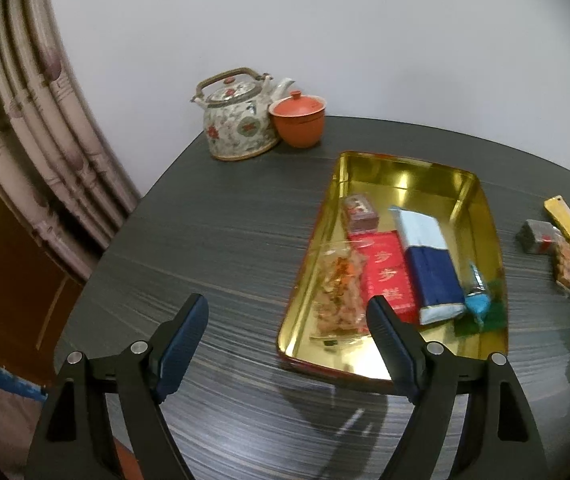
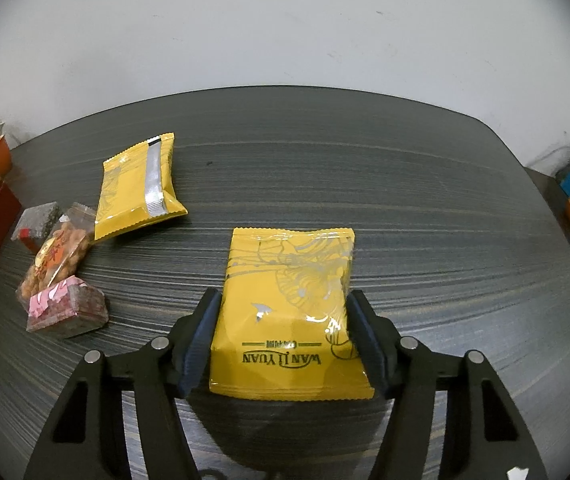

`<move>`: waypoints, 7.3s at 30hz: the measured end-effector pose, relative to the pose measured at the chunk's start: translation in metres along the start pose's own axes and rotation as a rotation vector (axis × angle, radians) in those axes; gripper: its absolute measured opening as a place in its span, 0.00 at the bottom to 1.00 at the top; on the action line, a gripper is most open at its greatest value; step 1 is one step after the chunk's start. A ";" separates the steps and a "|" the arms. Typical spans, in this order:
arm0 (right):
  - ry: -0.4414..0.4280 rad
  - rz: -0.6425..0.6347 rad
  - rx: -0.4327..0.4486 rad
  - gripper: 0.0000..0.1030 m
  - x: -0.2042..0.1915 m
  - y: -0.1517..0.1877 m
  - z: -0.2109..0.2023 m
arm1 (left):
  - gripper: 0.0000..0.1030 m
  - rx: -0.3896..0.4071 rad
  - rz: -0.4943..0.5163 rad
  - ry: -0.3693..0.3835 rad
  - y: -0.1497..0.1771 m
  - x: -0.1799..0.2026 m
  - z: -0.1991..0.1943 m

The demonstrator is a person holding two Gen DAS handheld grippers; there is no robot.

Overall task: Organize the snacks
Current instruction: 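Carry the yellow bag over the gold tin with the right tool, then lower the yellow bag into the tin and open the right tool, then grasp the pink packet on the table with the right tool, then lift the pink packet off the table with the right tool, then grasp the clear dark-seed bag with the left tool while the right tool holds the pink packet, then carry the dark-seed bag over the gold tin with the left tool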

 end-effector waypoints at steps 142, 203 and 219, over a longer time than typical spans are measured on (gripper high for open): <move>-0.032 -0.152 0.035 0.21 0.021 0.012 -0.013 | 0.84 0.154 0.441 0.286 -0.041 0.186 -0.049; -0.059 -0.126 0.035 0.22 0.031 0.014 -0.013 | 0.37 -0.201 0.465 0.447 -0.064 0.306 0.041; -0.059 -0.124 0.036 0.22 0.031 0.014 -0.013 | 0.37 -0.129 0.389 0.412 -0.021 0.271 -0.030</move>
Point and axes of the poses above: each gripper's, at about its wrist camera, not at the fingertips, and z roughly the way its jaws point, x to its right, y to its underside, the point moved 1 cm from there along z, roughly the way its jaws point, and after that the axes turned 12 degrees about -y, right-handed, at the moved point
